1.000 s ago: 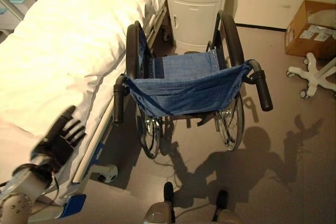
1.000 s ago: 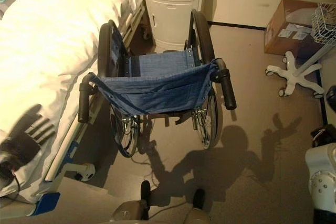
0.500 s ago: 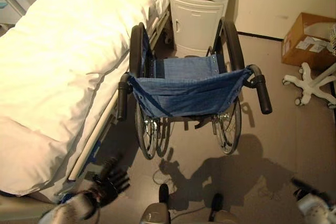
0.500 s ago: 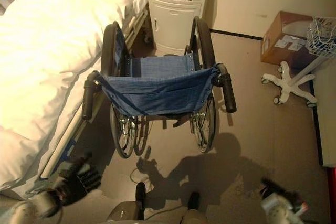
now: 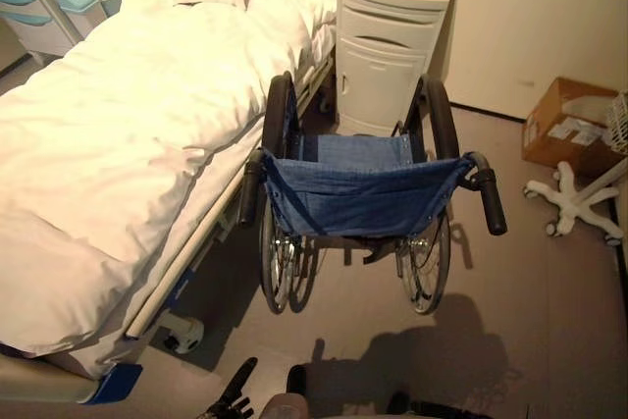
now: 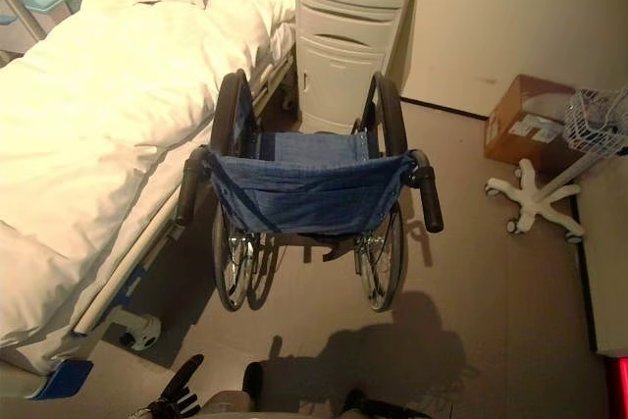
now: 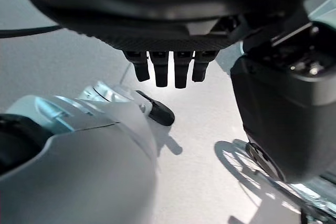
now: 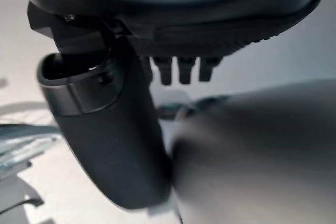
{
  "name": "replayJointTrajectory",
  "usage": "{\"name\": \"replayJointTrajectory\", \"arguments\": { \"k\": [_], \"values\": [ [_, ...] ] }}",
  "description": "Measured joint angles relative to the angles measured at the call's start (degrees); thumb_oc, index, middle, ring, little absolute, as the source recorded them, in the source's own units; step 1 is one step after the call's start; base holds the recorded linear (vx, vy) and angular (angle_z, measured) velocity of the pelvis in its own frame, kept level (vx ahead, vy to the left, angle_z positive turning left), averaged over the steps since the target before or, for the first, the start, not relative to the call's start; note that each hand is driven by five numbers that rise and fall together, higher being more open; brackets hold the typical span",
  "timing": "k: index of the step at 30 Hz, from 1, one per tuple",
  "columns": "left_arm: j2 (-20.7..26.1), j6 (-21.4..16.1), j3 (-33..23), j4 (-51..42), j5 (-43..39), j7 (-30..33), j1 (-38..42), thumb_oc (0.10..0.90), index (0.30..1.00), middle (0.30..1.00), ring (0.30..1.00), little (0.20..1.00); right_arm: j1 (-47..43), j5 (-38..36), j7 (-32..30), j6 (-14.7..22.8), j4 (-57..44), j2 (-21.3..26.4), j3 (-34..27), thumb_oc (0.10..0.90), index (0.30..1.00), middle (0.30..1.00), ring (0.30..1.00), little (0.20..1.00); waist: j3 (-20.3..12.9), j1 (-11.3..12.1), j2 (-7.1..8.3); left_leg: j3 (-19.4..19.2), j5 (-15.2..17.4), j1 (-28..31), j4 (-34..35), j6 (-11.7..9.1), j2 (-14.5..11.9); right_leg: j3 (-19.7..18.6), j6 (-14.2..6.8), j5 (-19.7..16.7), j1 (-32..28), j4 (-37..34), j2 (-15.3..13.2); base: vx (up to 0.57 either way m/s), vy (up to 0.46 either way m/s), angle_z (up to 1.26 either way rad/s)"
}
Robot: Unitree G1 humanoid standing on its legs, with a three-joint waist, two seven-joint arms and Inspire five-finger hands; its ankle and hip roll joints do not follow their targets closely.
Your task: Push the wheelchair next to the bed
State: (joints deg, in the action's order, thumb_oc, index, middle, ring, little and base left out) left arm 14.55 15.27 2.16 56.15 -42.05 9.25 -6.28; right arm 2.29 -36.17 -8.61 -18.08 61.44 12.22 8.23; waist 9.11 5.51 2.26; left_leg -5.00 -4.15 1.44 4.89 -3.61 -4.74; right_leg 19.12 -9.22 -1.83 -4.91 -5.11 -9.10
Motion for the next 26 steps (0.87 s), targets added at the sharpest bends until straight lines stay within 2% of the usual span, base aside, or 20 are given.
{"name": "replayJointTrajectory", "arguments": {
  "k": [3, 10, 16, 22, 26],
  "values": [
    [-0.3, 0.7, -0.1, 3.2, 1.1, -0.7, 0.3, 0.8, 0.9, 0.9, 0.9, 0.9, 0.3, 2.2, 5.0, 0.2, 0.2, 0.0, 1.4, 0.8, 0.9, 0.9, 0.9, 0.9, -1.1, -0.1, 1.18, -0.2, 0.0, 0.3, 0.1, 0.0, 0.0, 0.1, 0.2, 0.1, -0.3, 0.0, 0.0, 0.0, 0.0, 0.0],
    [-0.3, 2.2, 2.0, 5.1, 4.2, -2.3, 0.0, 0.8, 0.9, 0.9, 0.9, 0.9, -0.2, 4.6, 11.8, -0.2, 3.2, 0.5, 1.4, 0.8, 0.9, 0.9, 0.9, 0.9, -2.9, -0.4, 0.97, -0.3, -0.1, 0.9, 0.3, 0.1, 0.0, 0.0, 0.2, 0.1, -0.8, 0.0, 0.1, 0.02, 0.002, -0.01],
    [-0.4, 2.8, 2.2, 5.9, 5.5, -2.6, 0.0, 0.8, 0.9, 0.9, 0.9, 0.9, -0.5, 6.7, 12.8, -0.4, 4.3, 0.5, 1.3, 0.8, 0.9, 0.9, 0.9, 0.9, -4.4, -1.3, 0.72, -0.7, 0.2, 2.0, 0.7, -0.2, -0.1, -0.3, 0.4, 0.3, -1.6, 0.0, 0.1, 0.03, 0.013, -0.02],
    [-0.4, 3.6, 2.3, 7.0, 5.5, -3.0, 0.0, 0.8, 0.9, 0.9, 0.9, 0.9, -0.6, 11.1, 13.7, -0.5, 4.6, 0.3, 1.4, 0.8, 0.9, 0.9, 0.9, 0.9, -5.9, -1.3, 0.96, -1.4, 0.2, 2.3, 0.7, -0.2, -0.2, -1.1, 0.4, 0.3, -1.6, -0.2, 0.1, 0.02, 0.005, -0.05],
    [-0.3, 3.9, 2.2, 7.1, 5.7, -3.2, 0.0, 0.8, 0.9, 0.9, 0.9, 0.9, -0.6, 11.1, 13.8, -0.5, 4.6, 0.1, 1.4, 0.8, 0.9, 0.9, 0.9, 0.9, -6.1, -1.3, 1.22, -1.4, 0.2, 2.4, 0.7, -0.2, -0.2, -1.1, 0.4, 0.3, -1.6, -0.2, 0.1, 0.0, 0.0, 0.0]
  ]
}}
